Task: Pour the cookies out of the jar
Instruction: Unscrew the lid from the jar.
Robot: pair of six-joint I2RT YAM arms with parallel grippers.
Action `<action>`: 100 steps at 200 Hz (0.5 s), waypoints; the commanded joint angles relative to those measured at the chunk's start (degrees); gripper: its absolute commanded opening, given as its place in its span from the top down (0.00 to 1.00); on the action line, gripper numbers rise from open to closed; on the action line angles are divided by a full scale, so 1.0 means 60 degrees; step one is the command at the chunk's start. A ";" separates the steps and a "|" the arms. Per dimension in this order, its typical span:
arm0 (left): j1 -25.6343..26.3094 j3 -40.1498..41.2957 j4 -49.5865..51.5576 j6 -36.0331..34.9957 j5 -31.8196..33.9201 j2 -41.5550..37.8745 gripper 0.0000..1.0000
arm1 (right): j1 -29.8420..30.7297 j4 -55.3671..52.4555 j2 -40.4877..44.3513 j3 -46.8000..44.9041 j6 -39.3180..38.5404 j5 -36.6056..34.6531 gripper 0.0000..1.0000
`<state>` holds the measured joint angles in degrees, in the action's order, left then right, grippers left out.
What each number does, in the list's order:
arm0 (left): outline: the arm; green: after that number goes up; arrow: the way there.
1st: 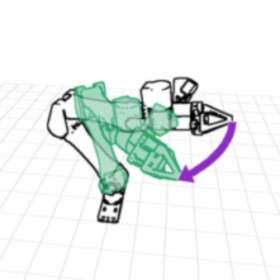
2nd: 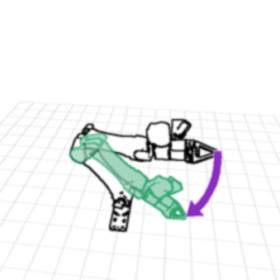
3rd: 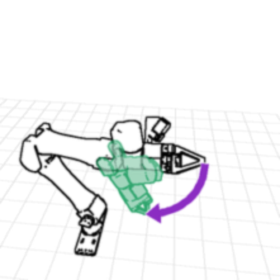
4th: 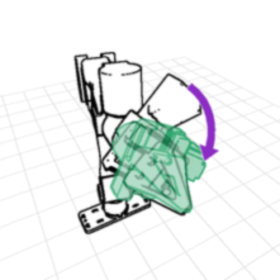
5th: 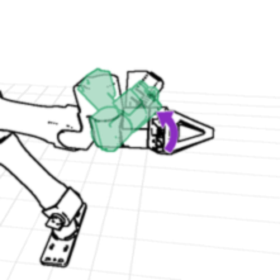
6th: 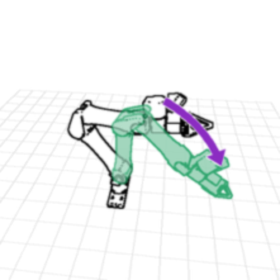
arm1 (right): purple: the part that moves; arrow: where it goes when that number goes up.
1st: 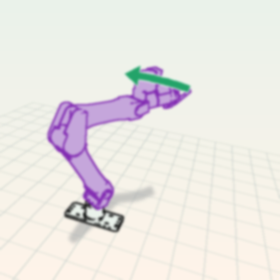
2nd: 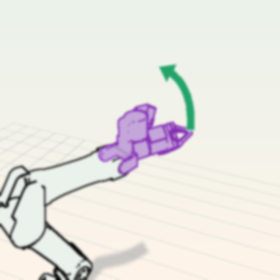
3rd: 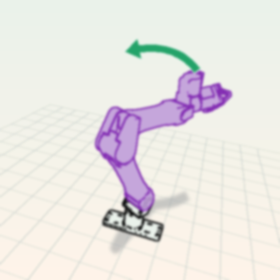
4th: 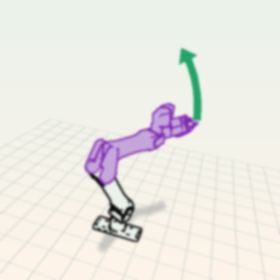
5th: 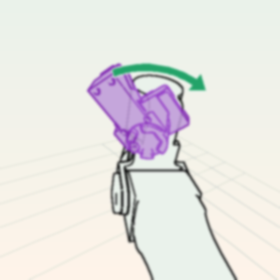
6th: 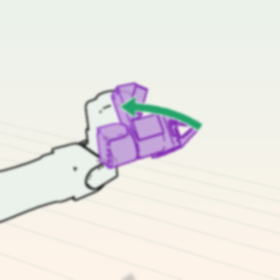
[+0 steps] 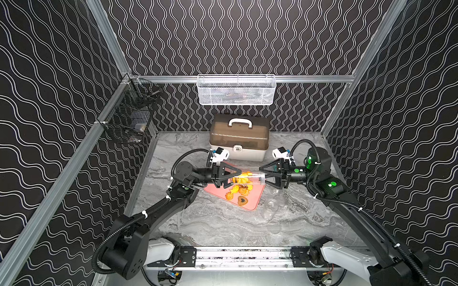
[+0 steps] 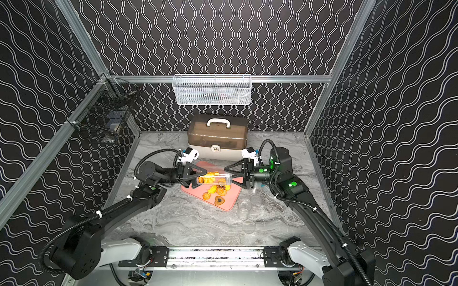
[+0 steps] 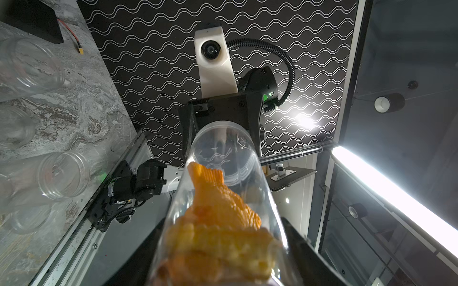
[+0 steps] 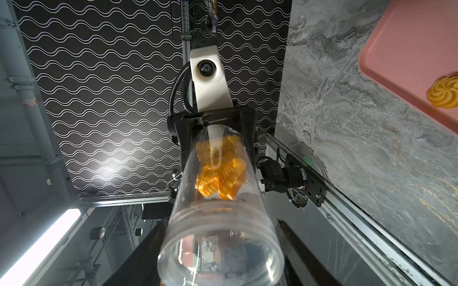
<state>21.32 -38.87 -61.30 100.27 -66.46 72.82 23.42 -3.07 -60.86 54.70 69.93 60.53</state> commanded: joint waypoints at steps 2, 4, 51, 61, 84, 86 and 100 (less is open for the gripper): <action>-0.0023 0.0085 -0.0798 0.0459 -0.0044 0.0094 0.35 | -0.0015 0.0612 0.0112 -0.0005 -0.0600 0.0135 0.41; -0.0034 0.0090 -0.0858 0.0497 -0.0043 0.0113 0.35 | -0.0020 0.0625 0.0110 -0.0005 -0.0655 0.0143 0.41; -0.0111 0.0188 -0.1792 0.1174 -0.0057 0.0341 0.35 | -0.0015 -0.0018 0.0350 0.0320 -0.3043 0.0326 0.45; -0.0140 0.0181 -0.1753 0.1155 -0.0084 0.0319 0.35 | -0.0022 -0.0397 0.0365 0.0415 -0.3619 0.0262 0.45; -0.0163 0.0188 -0.1671 0.1134 -0.0128 0.0304 0.35 | -0.0014 -0.0955 0.0322 0.0565 -0.4700 0.0378 0.47; -0.0157 0.0193 -0.1665 0.1131 -0.0130 0.0301 0.35 | -0.0020 -0.0986 0.0327 0.0577 -0.4793 0.0383 0.47; -0.0155 0.0195 -0.1620 0.1111 -0.0130 0.0307 0.35 | -0.0014 -0.0981 0.0328 0.0582 -0.5184 0.0487 0.47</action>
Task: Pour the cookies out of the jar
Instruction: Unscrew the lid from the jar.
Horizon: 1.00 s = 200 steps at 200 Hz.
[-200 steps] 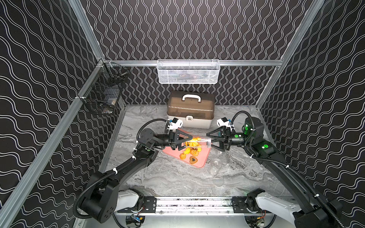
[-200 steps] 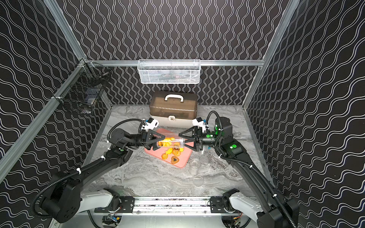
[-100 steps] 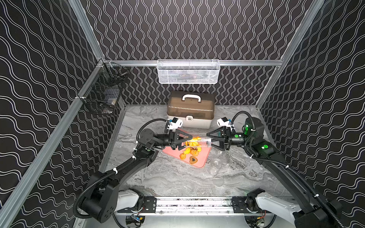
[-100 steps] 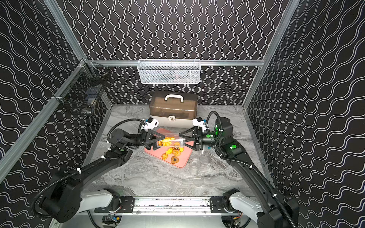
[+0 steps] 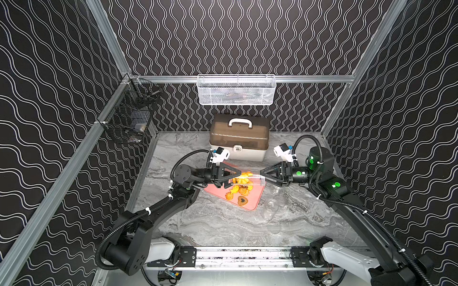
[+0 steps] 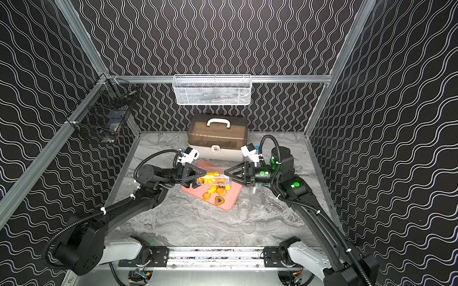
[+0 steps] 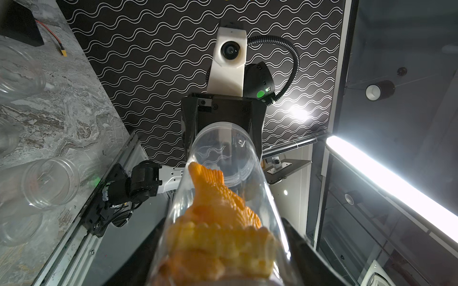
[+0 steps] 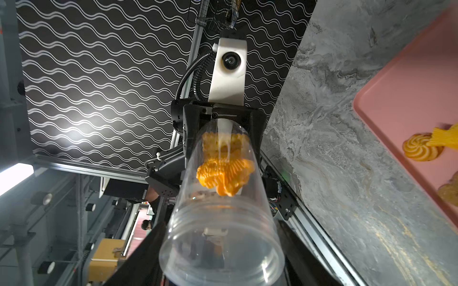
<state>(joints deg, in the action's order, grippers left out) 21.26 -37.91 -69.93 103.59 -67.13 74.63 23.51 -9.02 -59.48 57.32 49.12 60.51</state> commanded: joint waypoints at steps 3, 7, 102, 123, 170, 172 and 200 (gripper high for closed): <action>-0.0144 0.0051 -0.0168 0.0556 -0.0017 0.0006 0.35 | -0.0035 0.0022 0.0098 0.0144 -0.1768 0.0449 0.47; -0.0152 0.0063 -0.0174 0.0548 -0.0021 0.0007 0.35 | -0.0033 0.0006 0.0098 0.0144 -0.1863 0.0368 0.47; -0.0159 0.0048 -0.0492 0.0772 -0.0076 0.0197 0.35 | -0.0036 0.0233 0.0958 -0.0670 -0.5761 -0.1000 0.51; -0.0166 0.0072 -0.0606 0.0859 -0.0088 0.0234 0.35 | -0.0016 0.0375 0.1000 -0.0814 -0.6692 -0.1204 0.51; -0.0160 0.0153 -0.0777 0.0934 -0.0118 0.0251 0.35 | 0.0008 0.0264 0.1063 -0.0915 -0.9277 -0.1016 0.54; -0.0159 0.0152 -0.0788 0.0930 -0.0130 0.0255 0.35 | 0.0012 0.0266 0.1073 -0.0937 -0.9368 -0.1047 0.55; -0.0174 0.0197 -0.0924 0.1008 -0.0163 0.0291 0.35 | 0.0008 0.0272 0.1180 -0.1157 -1.0371 -0.1378 0.59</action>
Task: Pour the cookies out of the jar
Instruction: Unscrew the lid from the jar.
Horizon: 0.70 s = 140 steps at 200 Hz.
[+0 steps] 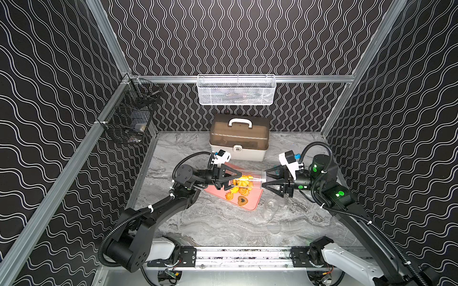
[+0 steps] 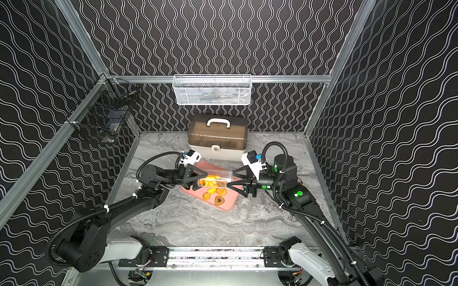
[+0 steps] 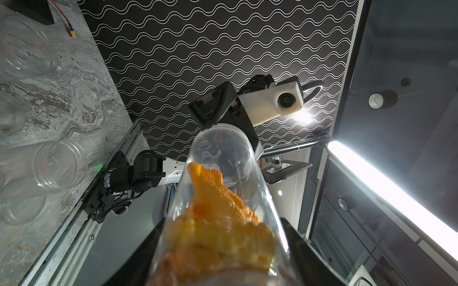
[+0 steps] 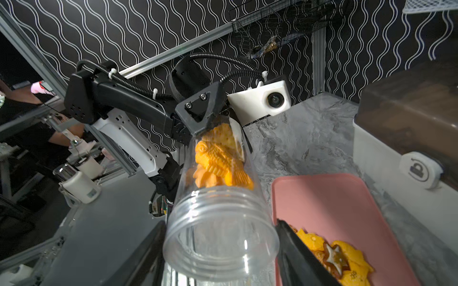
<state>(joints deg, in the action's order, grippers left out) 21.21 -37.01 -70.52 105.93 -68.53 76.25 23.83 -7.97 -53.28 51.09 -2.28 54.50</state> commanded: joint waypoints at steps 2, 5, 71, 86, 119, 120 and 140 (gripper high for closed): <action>-0.0174 0.0046 -0.0847 0.0613 0.0070 0.0032 0.35 | -0.0047 0.0116 0.0155 -0.0139 -0.1842 -0.0381 0.59; -0.0180 0.0057 -0.0855 0.0647 0.0070 0.0036 0.35 | -0.0039 0.0112 0.0150 -0.0149 -0.1932 -0.0382 0.59; -0.0327 0.0119 -0.1100 0.0832 -0.0011 0.0043 0.35 | -0.0061 -0.0253 0.0650 -0.0265 -0.2579 -0.0944 0.62; -0.0327 0.0091 -0.1163 0.0882 0.0011 0.0091 0.35 | -0.0060 -0.0389 0.0676 -0.0275 -0.2655 -0.0943 0.61; -0.0342 0.0061 -0.1240 0.0949 0.0027 0.0109 0.35 | -0.0074 0.0073 0.0704 -0.0391 -0.1880 -0.1174 0.56; -0.0342 0.0061 -0.1240 0.0949 0.0026 0.0109 0.35 | -0.0075 0.0078 0.0690 -0.0373 -0.1834 -0.1181 0.55; -0.0361 0.0048 -0.1276 0.0979 0.0026 0.0110 0.35 | -0.0103 0.0316 0.0723 -0.0149 -0.0370 -0.1426 0.14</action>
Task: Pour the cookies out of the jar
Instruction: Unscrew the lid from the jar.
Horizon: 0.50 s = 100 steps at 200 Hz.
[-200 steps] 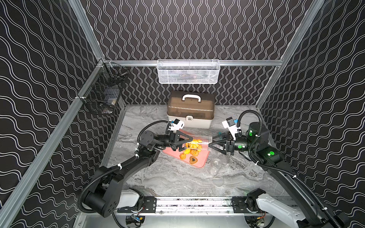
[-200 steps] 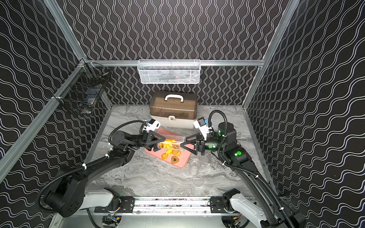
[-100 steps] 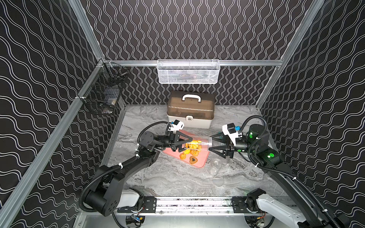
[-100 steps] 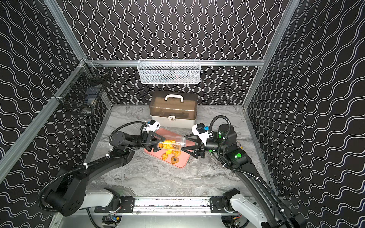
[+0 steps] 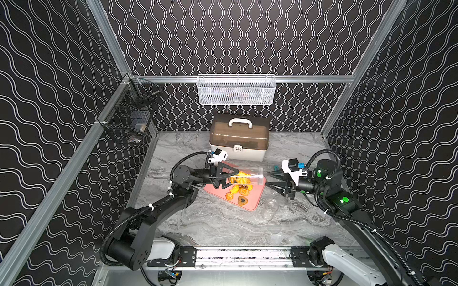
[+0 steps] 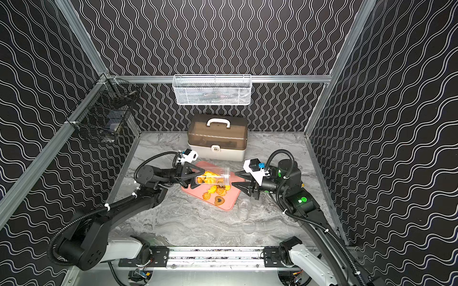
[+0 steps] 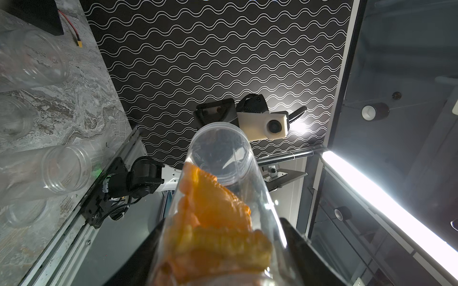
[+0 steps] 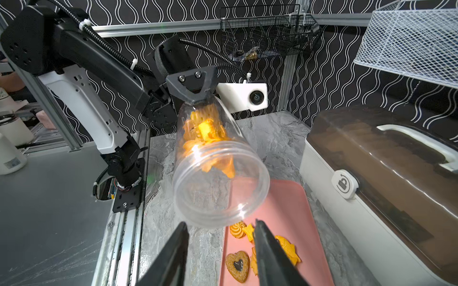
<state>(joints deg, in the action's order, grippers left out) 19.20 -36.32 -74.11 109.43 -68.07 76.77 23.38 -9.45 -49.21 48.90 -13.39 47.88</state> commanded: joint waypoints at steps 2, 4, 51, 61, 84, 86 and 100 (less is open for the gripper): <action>-0.0023 -0.0059 -0.0684 0.0417 -0.0051 0.0022 0.35 | -0.0028 0.0601 0.0043 0.0269 0.1762 -0.0429 0.10; -0.0029 -0.0064 -0.0693 0.0423 -0.0051 0.0022 0.35 | -0.0029 0.0621 0.0043 0.0308 0.2106 -0.0522 0.07; -0.0051 -0.0138 -0.0852 0.0541 -0.0051 0.0061 0.35 | -0.0105 -0.2406 -0.1201 0.2588 0.7940 -0.0841 0.00; -0.0051 -0.0158 -0.0875 0.0537 -0.0047 0.0077 0.35 | -0.0116 -0.3183 -0.1607 0.3157 0.8537 -0.0454 0.00; -0.0051 -0.0210 -0.0906 0.0563 -0.0066 0.0139 0.35 | -0.0128 -0.2554 -0.1536 0.2758 1.0182 0.0120 0.00; -0.0051 -0.0215 -0.0906 0.0569 -0.0066 0.0135 0.35 | -0.0130 -0.2496 -0.1508 0.2746 1.0235 0.0099 0.00; -0.0051 -0.0242 -0.0935 0.0571 -0.0064 0.0172 0.35 | -0.0155 -0.1649 -0.1117 0.2203 1.1103 -0.0156 0.00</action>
<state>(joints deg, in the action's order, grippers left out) 19.03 -36.97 -75.02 110.74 -68.07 77.45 22.68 -22.59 -58.26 64.99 38.22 45.82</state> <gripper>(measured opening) 0.653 0.996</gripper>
